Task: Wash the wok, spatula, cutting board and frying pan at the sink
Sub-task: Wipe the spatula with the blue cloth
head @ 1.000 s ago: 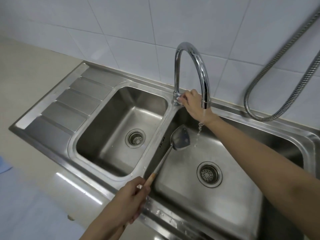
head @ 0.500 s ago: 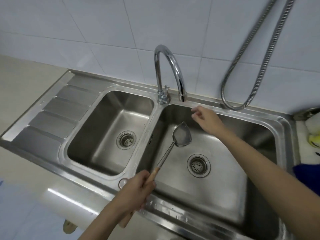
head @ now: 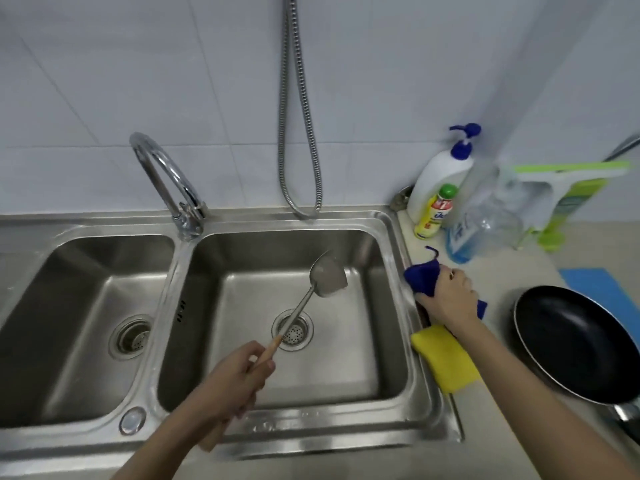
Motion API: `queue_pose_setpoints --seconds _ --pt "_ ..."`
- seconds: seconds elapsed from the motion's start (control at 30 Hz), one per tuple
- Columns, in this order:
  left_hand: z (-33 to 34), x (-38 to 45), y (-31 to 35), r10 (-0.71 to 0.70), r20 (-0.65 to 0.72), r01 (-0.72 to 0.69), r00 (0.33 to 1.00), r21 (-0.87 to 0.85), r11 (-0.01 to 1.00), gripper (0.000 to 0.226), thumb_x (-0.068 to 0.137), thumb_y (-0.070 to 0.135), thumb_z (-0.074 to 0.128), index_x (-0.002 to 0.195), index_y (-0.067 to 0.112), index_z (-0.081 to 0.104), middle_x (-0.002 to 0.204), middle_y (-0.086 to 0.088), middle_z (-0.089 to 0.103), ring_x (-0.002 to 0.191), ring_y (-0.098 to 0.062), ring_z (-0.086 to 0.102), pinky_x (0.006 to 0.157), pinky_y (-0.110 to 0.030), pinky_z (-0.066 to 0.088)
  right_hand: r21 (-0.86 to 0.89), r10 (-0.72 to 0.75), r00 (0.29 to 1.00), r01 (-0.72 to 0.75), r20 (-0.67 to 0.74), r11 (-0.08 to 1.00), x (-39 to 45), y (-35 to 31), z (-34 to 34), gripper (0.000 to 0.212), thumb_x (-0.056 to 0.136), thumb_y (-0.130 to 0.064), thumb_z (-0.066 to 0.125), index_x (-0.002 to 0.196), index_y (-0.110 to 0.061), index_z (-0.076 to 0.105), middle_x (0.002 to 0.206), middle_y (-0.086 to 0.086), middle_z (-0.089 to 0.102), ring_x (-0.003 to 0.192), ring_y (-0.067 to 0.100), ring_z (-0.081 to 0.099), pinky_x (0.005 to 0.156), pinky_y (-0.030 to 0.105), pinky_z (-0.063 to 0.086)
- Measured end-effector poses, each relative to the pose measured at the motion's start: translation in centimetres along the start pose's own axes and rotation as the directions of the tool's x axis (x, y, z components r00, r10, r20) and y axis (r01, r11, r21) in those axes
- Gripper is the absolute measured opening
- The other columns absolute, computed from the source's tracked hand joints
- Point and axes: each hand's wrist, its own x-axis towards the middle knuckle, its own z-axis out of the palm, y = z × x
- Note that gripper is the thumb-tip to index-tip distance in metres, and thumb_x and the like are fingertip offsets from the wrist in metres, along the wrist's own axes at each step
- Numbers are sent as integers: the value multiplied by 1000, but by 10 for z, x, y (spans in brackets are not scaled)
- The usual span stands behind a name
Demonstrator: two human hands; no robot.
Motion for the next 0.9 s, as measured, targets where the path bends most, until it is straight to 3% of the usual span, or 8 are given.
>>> queue_pose_setpoints --seconds 0.13,0.27,0.37,0.5,0.6,0.73,0.83,0.9 --pt "9 0 7 -8 17 8 1000 -34 999 13 95 19 53 92 7 52 65 -7 48 41 -14 42 36 -24 31 -107 33 995 -23 95 994 1 21 6 68 89 -57 48 143 -20 26 128 15 43 118 34 45 92 48 42" --pt "10 -2 10 -21 10 22 1000 -90 996 17 95 19 53 94 2 52 60 -5 48 39 -15 40 35 -21 29 -214 -71 997 76 31 974 11 25 2 41 99 -40 38 135 -20 37 118 12 48 106 30 52 81 43 46" --pt "11 -4 13 -35 -19 32 999 -139 990 17 96 16 52 95 -1 50 57 -4 47 36 -15 38 33 -19 28 -112 -138 990 135 -21 985 26 37 -2 32 101 -30 36 128 -16 43 112 15 52 100 32 54 78 42 47" --pt "13 -7 17 -46 -19 41 999 -198 979 18 96 18 52 95 0 51 55 -2 48 37 -15 40 32 -19 28 106 -112 971 137 -212 985 32 42 -13 30 97 -15 43 124 -7 53 105 23 57 91 40 56 74 43 46" --pt "16 -8 22 -60 -12 55 998 -243 969 20 96 21 53 98 1 53 52 1 47 37 -15 41 33 -20 29 102 -196 918 244 -345 964 23 20 -26 36 89 -7 58 125 -5 55 104 23 60 87 40 58 71 45 49" --pt "26 -15 37 -64 11 64 998 -325 943 35 93 37 53 101 3 55 51 2 44 38 -15 38 35 -19 28 62 -418 767 507 -487 860 3 -40 -42 43 78 -5 72 119 -8 61 105 17 64 88 33 60 71 41 50" --pt "32 -21 49 -55 22 59 998 -417 907 39 91 40 54 102 3 55 52 1 42 36 -13 34 36 -17 24 41 -582 677 667 -451 744 -10 -91 -37 42 75 -6 72 116 -13 63 102 12 65 87 31 60 72 39 50" --pt "33 -25 55 -56 21 59 998 -463 884 36 93 38 52 103 3 53 52 1 41 35 -12 32 36 -15 22 66 -648 671 712 -361 699 -16 -118 -24 41 79 -8 67 119 -15 61 106 11 63 91 31 59 78 41 49"
